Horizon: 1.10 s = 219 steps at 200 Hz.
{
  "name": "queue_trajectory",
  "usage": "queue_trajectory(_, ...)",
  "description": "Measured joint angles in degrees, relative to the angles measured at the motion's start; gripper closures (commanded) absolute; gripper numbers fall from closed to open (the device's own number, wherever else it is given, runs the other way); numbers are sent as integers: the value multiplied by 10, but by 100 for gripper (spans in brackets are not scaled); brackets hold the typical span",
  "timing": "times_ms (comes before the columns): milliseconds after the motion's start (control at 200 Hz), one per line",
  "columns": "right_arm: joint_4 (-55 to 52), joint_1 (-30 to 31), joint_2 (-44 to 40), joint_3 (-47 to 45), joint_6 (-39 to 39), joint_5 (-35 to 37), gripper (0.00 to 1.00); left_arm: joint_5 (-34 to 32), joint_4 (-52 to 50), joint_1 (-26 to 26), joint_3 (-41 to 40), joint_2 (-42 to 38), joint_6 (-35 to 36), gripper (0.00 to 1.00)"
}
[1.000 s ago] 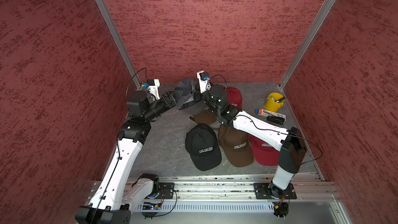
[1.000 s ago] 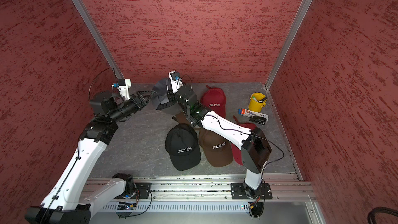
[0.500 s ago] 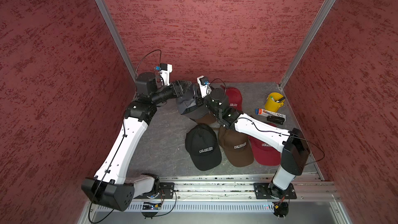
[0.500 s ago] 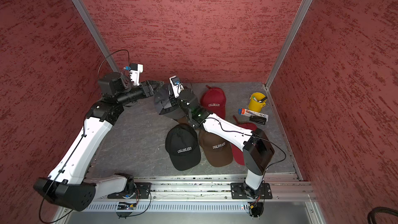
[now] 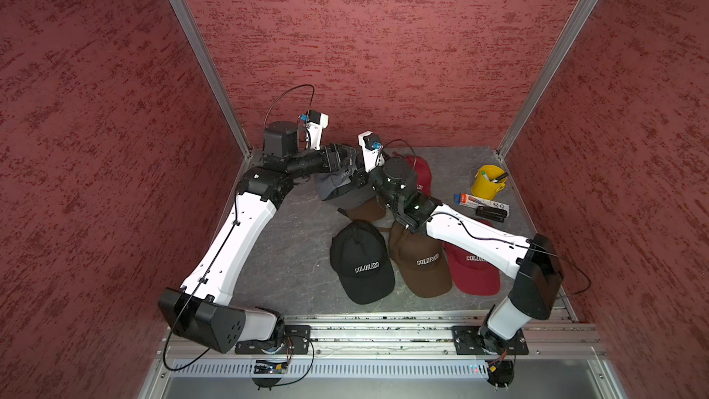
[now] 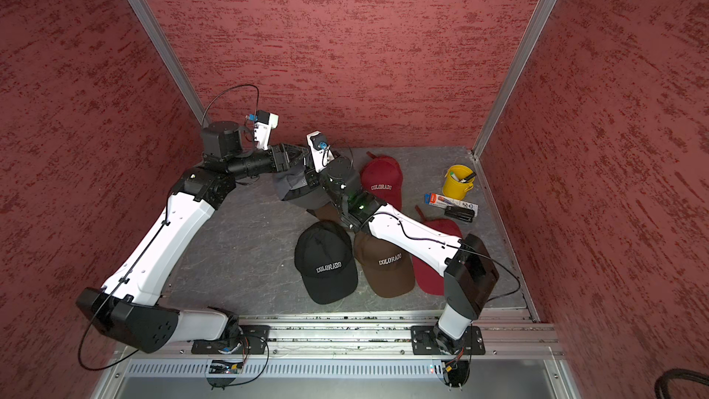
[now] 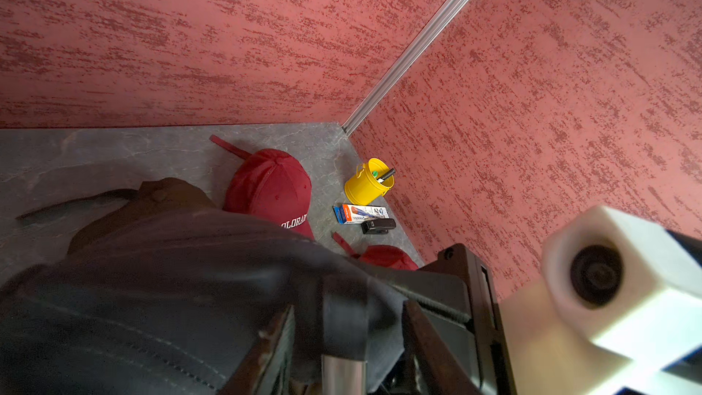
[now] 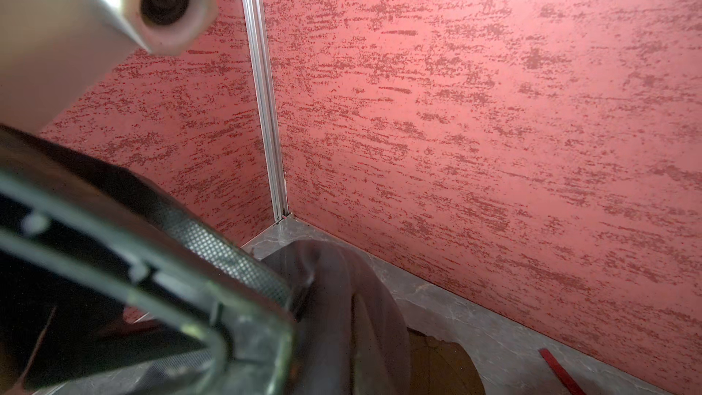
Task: Open the adjustable buckle of the baseball cap
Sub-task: Open the adjustable buckle on the baseball cap.
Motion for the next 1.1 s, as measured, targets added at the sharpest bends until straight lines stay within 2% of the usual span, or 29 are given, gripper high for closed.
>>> queue_trajectory(281,1,0,0,-11,0,0,100,-20,-5,-1,0,5,5,70)
queue_trajectory(576,2,0,-1,-16,-2,-2,100,-26,-2,-2,0,9,3,74)
queue_trajectory(872,2,0,-1,-16,-6,-2,100,-33,-2,-5,0,11,7,100)
queue_trajectory(1097,-3,0,-1,-16,-7,0,100,-50,-2,-5,-10,2,7,100)
